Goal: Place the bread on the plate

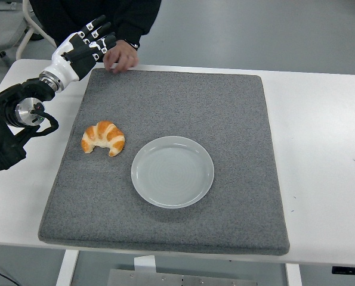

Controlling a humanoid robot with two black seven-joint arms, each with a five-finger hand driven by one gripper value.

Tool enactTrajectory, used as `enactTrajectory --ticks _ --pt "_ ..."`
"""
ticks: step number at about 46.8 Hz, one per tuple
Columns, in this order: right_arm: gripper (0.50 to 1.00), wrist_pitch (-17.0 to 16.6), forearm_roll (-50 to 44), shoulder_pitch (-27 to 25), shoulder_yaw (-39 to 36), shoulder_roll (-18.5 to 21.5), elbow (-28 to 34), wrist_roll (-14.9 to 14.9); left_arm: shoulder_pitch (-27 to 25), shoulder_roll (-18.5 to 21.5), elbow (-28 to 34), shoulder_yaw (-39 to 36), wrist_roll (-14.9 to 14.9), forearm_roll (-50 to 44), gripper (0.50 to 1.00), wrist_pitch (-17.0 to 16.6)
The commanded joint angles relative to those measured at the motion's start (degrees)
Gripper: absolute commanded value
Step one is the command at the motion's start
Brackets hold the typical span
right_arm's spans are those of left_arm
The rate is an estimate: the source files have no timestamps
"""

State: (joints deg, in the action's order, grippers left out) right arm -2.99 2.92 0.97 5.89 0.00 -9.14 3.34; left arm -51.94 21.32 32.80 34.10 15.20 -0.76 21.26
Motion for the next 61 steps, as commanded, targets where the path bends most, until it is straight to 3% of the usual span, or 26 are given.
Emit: enactTrajectory --ticks 1,61 --pt "0.930 0.00 -0.02 0.00 0.00 0.00 0.00 0.00 0.00 0.03 0.07 0.00 0.00 0.06 0.992 0.01" --pt "0.930 0.00 -0.02 -0.09 0.09 0.00 0.00 0.00 -0.35 0.91 0.33 -0.18 -0.17 -0.03 0.994 -0.52"
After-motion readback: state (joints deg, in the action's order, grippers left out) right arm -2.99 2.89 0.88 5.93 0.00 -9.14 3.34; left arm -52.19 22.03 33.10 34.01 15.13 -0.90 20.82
